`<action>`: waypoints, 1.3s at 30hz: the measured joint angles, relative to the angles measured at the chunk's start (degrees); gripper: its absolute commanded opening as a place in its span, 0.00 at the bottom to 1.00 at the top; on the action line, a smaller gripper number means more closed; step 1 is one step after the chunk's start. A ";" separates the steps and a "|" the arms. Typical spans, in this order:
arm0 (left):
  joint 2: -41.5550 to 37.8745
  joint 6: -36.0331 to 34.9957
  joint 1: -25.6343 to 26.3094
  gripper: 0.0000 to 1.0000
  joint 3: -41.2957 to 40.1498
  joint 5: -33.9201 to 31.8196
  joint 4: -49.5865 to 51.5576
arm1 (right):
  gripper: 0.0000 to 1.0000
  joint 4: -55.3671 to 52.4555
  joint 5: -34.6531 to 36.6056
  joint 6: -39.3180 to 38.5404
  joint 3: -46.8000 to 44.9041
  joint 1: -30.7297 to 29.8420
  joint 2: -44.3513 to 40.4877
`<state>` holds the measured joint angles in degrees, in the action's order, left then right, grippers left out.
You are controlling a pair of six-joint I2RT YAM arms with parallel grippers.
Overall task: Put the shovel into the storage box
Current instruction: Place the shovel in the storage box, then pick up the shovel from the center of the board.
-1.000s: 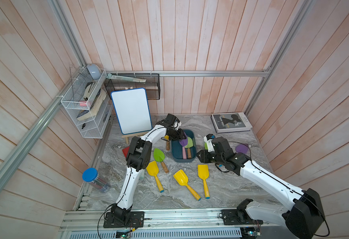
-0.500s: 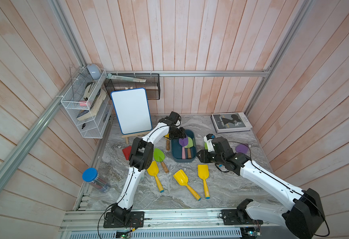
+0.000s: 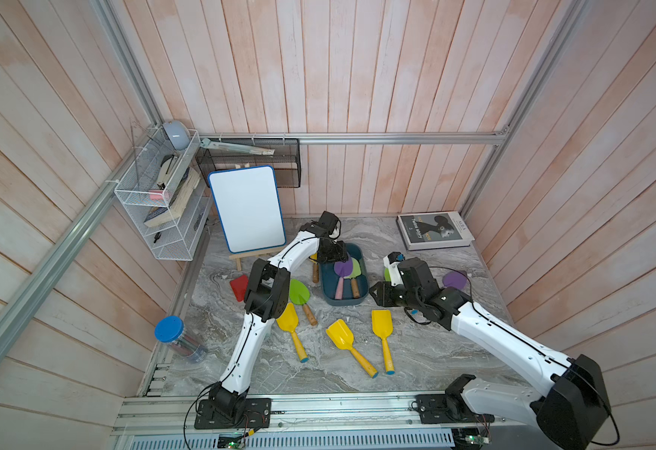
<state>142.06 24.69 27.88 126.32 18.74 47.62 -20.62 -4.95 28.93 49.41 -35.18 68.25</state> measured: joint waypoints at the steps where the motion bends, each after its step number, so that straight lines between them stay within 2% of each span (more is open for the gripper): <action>1: 0.00 0.04 0.04 0.57 0.09 -0.02 0.00 | 0.48 0.00 0.20 0.00 0.00 0.00 0.00; 10: 0.00 1.36 1.20 0.58 1.84 -1.44 0.00 | 0.49 -0.63 4.46 2.73 0.00 0.44 -0.04; 16: 0.00 2.03 1.55 0.58 1.84 -2.43 0.02 | 0.49 -1.14 7.61 6.34 -1.90 3.96 -3.17; 20: -0.24 2.38 1.55 0.58 1.66 -2.86 -0.17 | 0.49 -2.01 8.81 8.44 -4.83 8.31 -7.89; 23: -1.97 2.78 1.62 0.58 -0.17 -3.06 -1.18 | 0.49 -2.58 8.79 9.42 -7.63 15.74 -10.99; 27: -8.20 2.99 2.14 0.59 -4.87 -2.69 -4.15 | 0.49 -2.99 7.74 9.68 -12.39 29.18 -12.96; 30: -15.58 2.99 2.67 0.61 -10.05 -1.31 -8.50 | 0.51 -3.39 6.73 9.57 -14.51 35.65 -12.04; 36: -30.25 2.99 3.06 0.66 -22.14 2.84 -19.43 | 0.56 -1.44 5.68 8.90 -14.47 39.65 -5.14; 39: -33.14 2.97 3.06 0.67 -26.32 4.57 -23.04 | 0.58 -0.04 4.98 8.76 -13.66 39.89 -0.68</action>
<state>108.92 27.66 30.94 100.01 23.31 24.58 -20.67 0.03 37.69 35.75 4.71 67.57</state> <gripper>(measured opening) 0.667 0.566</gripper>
